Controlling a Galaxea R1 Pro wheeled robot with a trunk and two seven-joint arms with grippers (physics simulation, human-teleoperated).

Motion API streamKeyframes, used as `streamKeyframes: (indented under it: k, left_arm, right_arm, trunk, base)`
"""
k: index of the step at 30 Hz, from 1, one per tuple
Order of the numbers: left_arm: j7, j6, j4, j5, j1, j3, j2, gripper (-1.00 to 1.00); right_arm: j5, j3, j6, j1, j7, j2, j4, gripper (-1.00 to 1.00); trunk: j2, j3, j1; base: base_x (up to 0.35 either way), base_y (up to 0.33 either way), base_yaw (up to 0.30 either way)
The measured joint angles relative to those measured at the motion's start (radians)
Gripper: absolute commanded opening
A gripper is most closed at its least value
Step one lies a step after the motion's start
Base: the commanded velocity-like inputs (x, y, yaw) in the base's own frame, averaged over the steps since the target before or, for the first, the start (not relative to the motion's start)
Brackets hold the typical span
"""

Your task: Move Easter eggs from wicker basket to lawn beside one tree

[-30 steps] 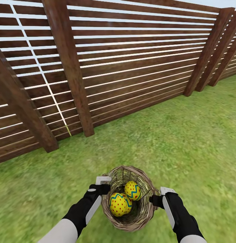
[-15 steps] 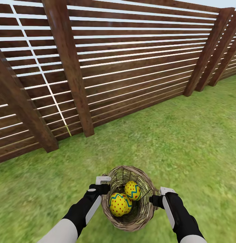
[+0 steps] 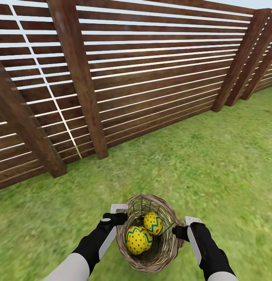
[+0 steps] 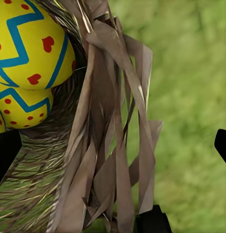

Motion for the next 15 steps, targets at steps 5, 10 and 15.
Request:
streamKeyframes:
  k: [5, 10, 15]
  left_arm:
    - [0.0, 0.0, 0.0, 0.0, 0.0, 0.0, 0.0, 1.0]
    - [0.0, 0.0, 0.0, 0.0, 0.0, 0.0, 0.0, 1.0]
    - [0.0, 0.0, -0.001, 0.0, 0.0, 0.0, 0.0, 1.0]
  right_arm:
    - [0.0, 0.0, 0.0, 0.0, 0.0, 0.0, 0.0, 1.0]
    - [0.0, 0.0, 0.0, 0.0, 0.0, 0.0, 0.0, 1.0]
    - [0.0, 0.0, 0.0, 0.0, 0.0, 0.0, -0.001, 1.0]
  trunk:
    - [0.0, 0.0, 0.0]
    - [0.0, 0.0, 0.0]
    - [0.0, 0.0, 0.0]
  base:
    - [0.0, 0.0, 0.0]
    - [0.0, 0.0, 0.0]
    - [0.0, 0.0, 0.0]
